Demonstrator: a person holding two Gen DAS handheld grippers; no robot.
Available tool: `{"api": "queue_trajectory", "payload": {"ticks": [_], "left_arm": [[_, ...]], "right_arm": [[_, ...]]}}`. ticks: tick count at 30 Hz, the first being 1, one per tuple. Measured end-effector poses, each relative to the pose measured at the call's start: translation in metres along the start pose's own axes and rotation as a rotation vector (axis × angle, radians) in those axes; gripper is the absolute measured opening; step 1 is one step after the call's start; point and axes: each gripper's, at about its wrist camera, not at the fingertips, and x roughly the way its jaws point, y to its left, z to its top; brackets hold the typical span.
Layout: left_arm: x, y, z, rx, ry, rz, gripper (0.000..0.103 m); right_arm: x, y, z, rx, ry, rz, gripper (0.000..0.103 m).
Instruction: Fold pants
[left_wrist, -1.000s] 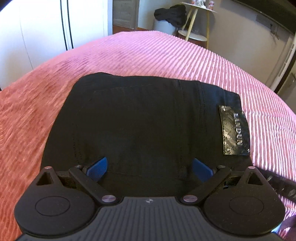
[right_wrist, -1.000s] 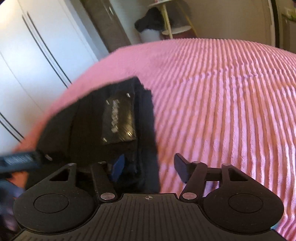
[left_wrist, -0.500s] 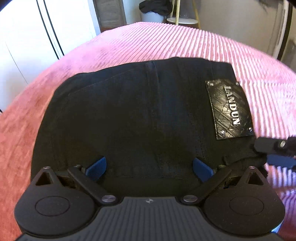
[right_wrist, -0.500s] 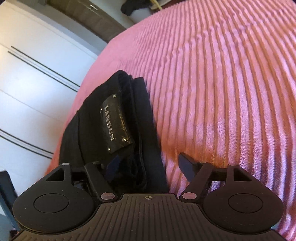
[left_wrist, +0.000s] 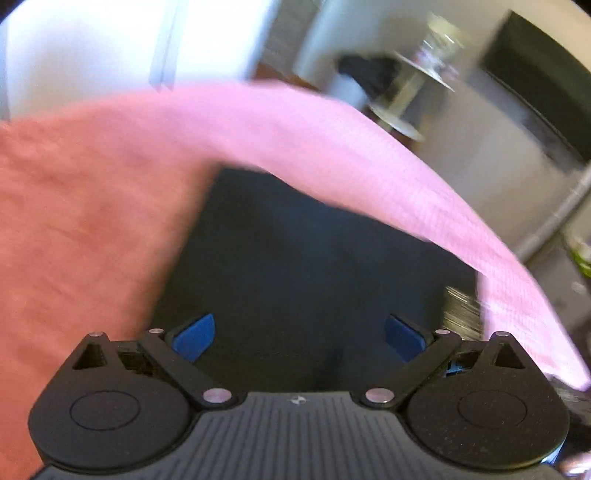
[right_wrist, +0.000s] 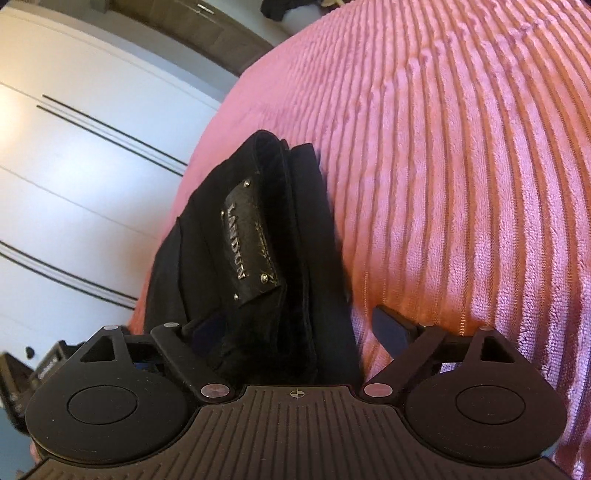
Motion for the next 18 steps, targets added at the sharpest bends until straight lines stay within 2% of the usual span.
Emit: {"api": "queue_trajectory", "payload": {"ticks": [2,3,6,9,11,12,15,18], "left_arm": [[-0.003,0.036,0.007,-0.015,-0.016,0.059,0.099],[0.001,0.052,0.009,-0.037,0.000,0.051,0.099],[0.023,0.086,0.014,-0.088,0.090,-0.077,0.099],[0.050,0.092,0.005,-0.132,0.177,-0.199,0.099],[0.062,0.095,0.004,-0.174,0.197,-0.271,0.099],[0.067,0.095,0.005,-0.180,0.196,-0.298,0.099],[0.084,0.085,0.013,-0.126,0.214,-0.342,0.099],[0.095,0.074,0.024,-0.077,0.222,-0.336,0.099]], "right_arm": [[-0.002,-0.002,0.000,0.017,0.011,0.047,0.090],[0.002,-0.003,0.003,0.028,0.019,0.062,0.090],[0.011,-0.004,0.009,0.025,0.027,0.070,0.087],[0.014,-0.004,0.013,0.009,0.027,0.062,0.078],[0.017,-0.005,0.015,0.010,0.032,0.072,0.070],[0.018,-0.007,0.016,0.016,0.037,0.083,0.069],[0.025,-0.006,0.020,0.008,0.052,0.107,0.069],[0.033,0.000,0.022,-0.014,0.049,0.117,0.069]]}}
